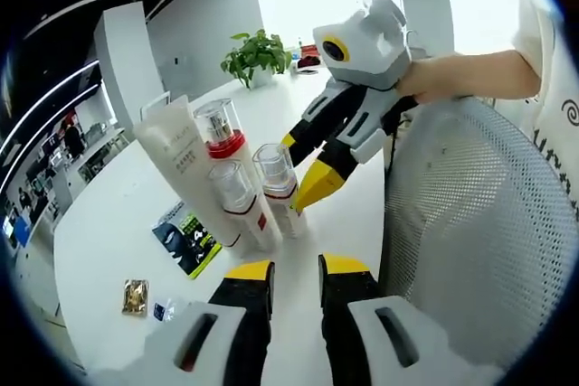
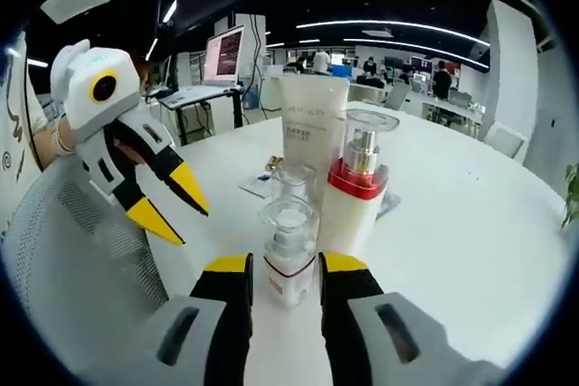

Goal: Arrange the skincare products in the storage area until every visible bottle or jar stands upright without overlapping.

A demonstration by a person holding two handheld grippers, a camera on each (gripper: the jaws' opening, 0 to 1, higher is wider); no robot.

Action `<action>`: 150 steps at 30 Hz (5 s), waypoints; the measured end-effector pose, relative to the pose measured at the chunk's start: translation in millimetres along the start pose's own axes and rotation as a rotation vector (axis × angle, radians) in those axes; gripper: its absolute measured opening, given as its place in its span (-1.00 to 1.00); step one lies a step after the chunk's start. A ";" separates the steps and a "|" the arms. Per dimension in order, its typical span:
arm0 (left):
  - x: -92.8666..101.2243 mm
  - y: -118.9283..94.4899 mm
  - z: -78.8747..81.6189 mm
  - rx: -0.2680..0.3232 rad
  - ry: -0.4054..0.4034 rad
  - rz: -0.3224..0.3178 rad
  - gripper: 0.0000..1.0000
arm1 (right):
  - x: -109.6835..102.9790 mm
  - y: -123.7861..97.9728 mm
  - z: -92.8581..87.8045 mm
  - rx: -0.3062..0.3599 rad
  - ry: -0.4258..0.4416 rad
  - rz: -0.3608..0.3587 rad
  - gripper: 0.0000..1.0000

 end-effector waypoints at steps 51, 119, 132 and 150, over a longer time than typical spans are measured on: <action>-2.7 -1.7 -1.4 -0.006 -0.005 0.015 -0.71 | 18.9 23.6 -13.3 -0.137 0.026 -0.018 -0.70; -27.6 -63.7 3.7 0.023 -0.127 0.195 0.55 | -3.2 -50.4 35.1 -0.059 -0.011 -0.162 0.97; -31.7 -73.4 -3.9 0.025 -0.172 0.198 0.90 | -7.8 -51.7 33.8 -0.073 -0.002 -0.146 0.99; -35.4 -72.3 -6.2 0.021 -0.184 0.183 0.98 | -11.2 -46.4 28.8 -0.107 0.008 -0.125 0.99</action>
Point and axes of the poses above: the point that each gripper's makers call its tool centre point, and the gripper's own axes: y roughly forward along the fingers, x roughly to its right, z roughly out of its top, the point moved 4 cm from there along -y, roughly backward along the fingers, and after that the axes turned 10 degrees about -y, right-handed, at the moved point
